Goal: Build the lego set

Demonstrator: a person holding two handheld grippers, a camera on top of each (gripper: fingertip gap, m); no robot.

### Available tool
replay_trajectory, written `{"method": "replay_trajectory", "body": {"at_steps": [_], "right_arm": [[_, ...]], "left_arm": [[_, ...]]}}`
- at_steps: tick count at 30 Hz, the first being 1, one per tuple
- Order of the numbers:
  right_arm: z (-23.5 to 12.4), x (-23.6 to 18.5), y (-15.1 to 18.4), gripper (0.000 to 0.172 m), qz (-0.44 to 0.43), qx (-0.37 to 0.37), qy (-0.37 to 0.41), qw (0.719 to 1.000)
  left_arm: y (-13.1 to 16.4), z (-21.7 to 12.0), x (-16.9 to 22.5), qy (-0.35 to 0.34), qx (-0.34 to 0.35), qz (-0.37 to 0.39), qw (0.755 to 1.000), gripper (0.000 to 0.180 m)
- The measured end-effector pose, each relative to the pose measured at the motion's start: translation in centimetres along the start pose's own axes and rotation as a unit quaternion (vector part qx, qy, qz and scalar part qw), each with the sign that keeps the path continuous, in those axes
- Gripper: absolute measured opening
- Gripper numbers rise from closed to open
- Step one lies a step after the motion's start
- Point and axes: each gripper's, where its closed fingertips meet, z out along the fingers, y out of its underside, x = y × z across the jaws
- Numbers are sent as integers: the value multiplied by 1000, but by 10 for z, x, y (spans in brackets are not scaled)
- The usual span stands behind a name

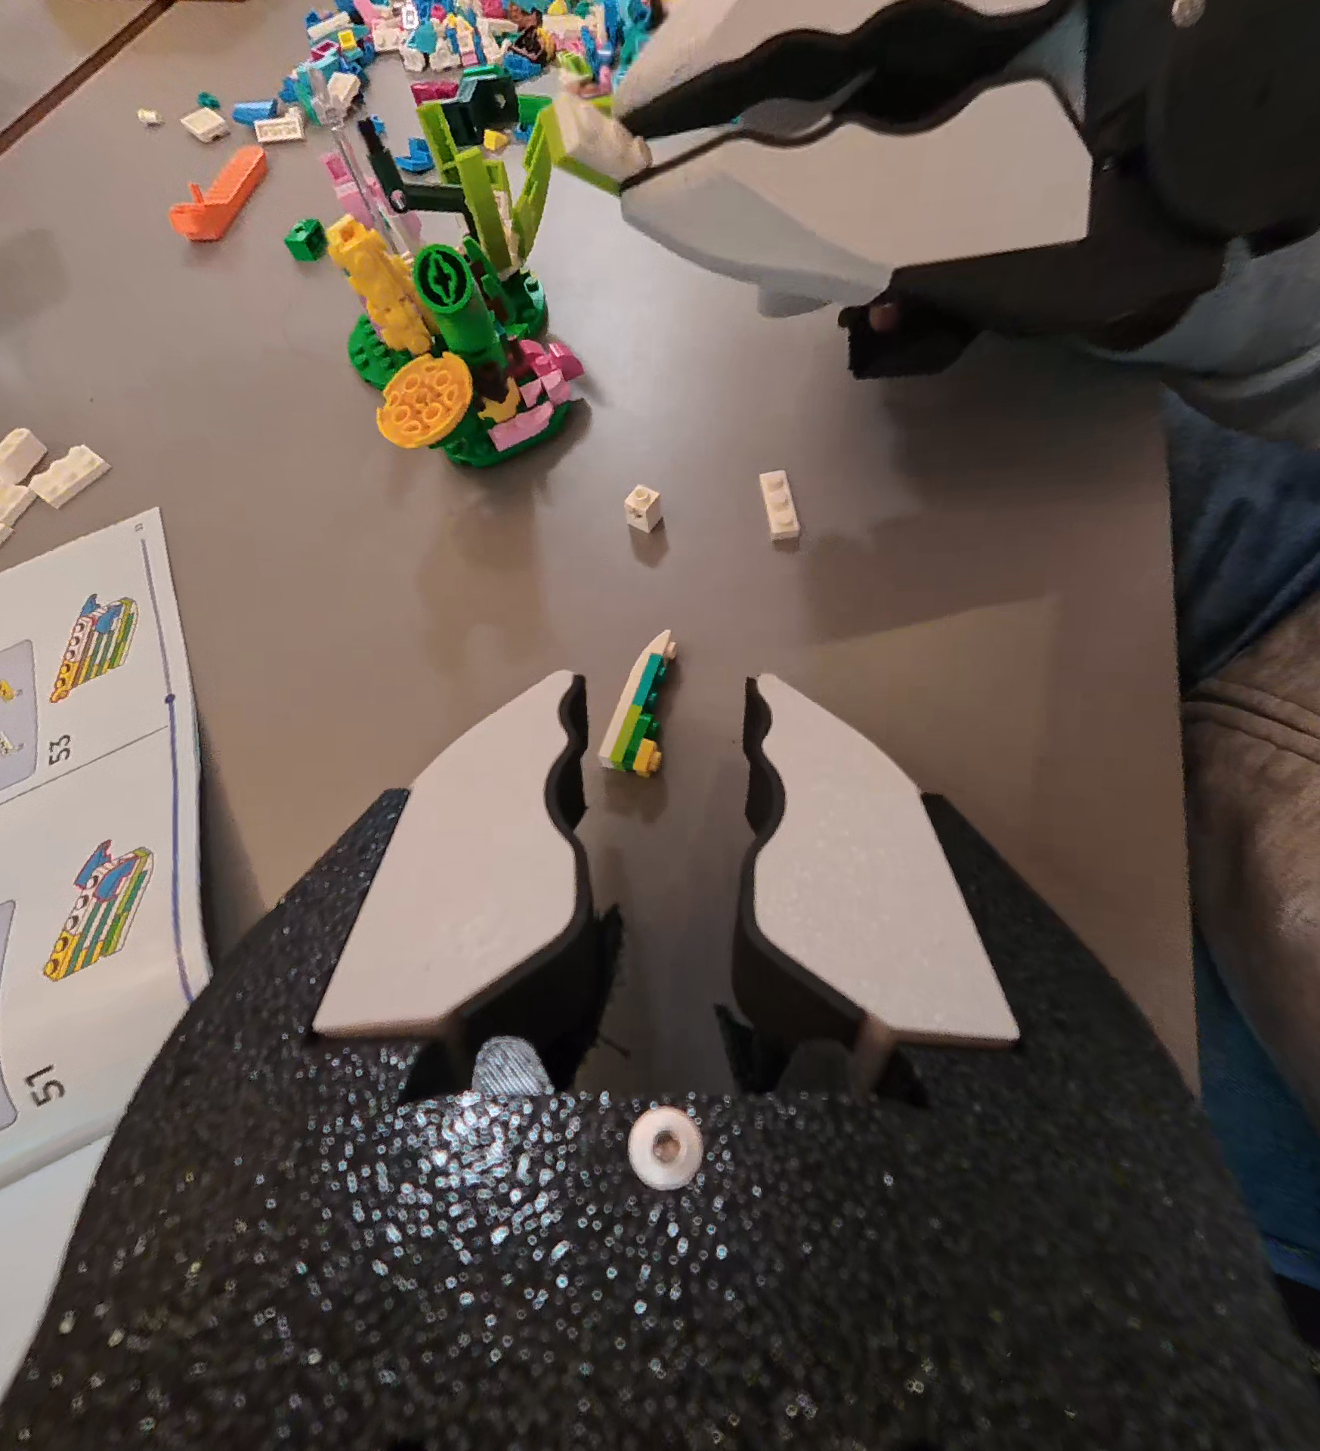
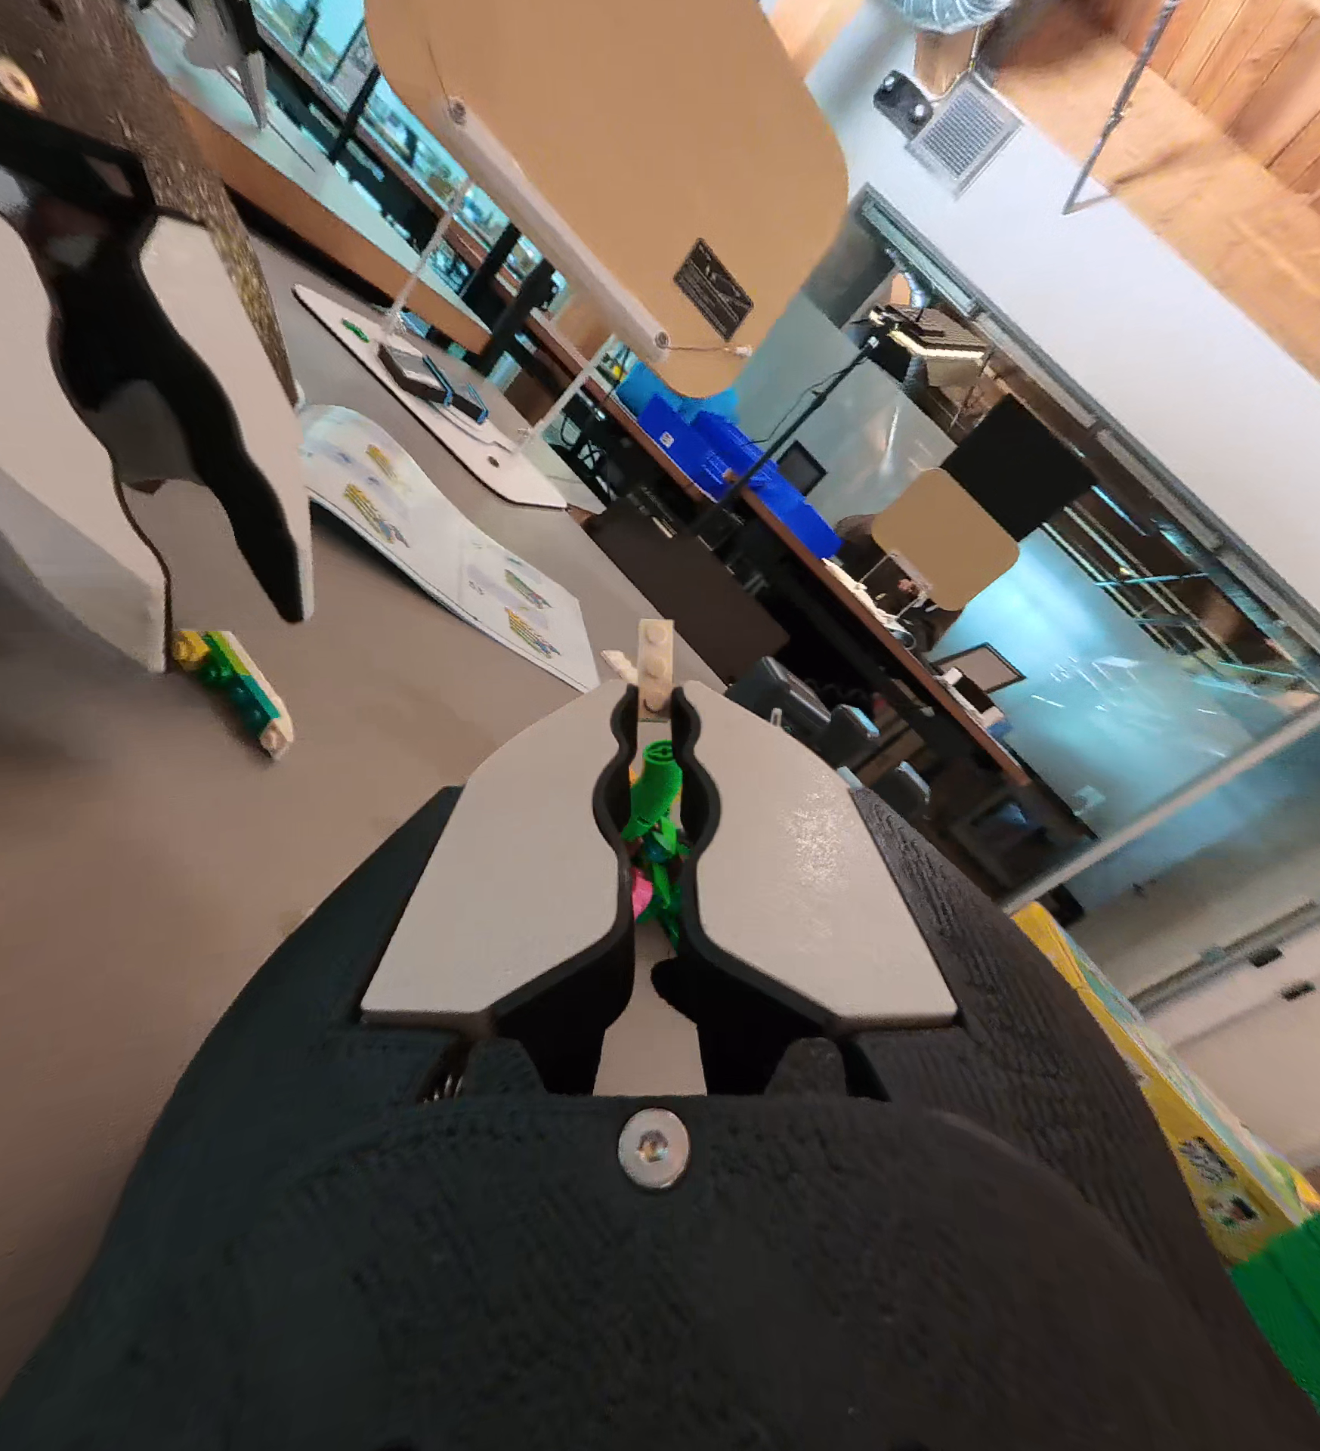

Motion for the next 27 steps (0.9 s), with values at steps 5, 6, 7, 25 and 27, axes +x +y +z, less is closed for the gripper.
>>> {"method": "replay_trajectory", "body": {"at_steps": [5,6,7,25,27], "right_arm": [[3,3,3,6,-69,-15,38,997],[4,1,3,6,-82,-17,37,996],[4,-2,2,6,-93,-16,34,995],[5,-13,0,6,-133,-14,24,991],[5,-13,0,6,-132,-15,23,991]], "left_arm": [[-2,-2,-2,3,9,-17,1000,42],[-3,-2,-3,4,11,-21,1000,43],[-3,-3,-3,4,13,-23,1000,43],[-2,-2,-4,5,8,-26,1000,45],[-2,-2,-4,5,7,-26,1000,45]]}}
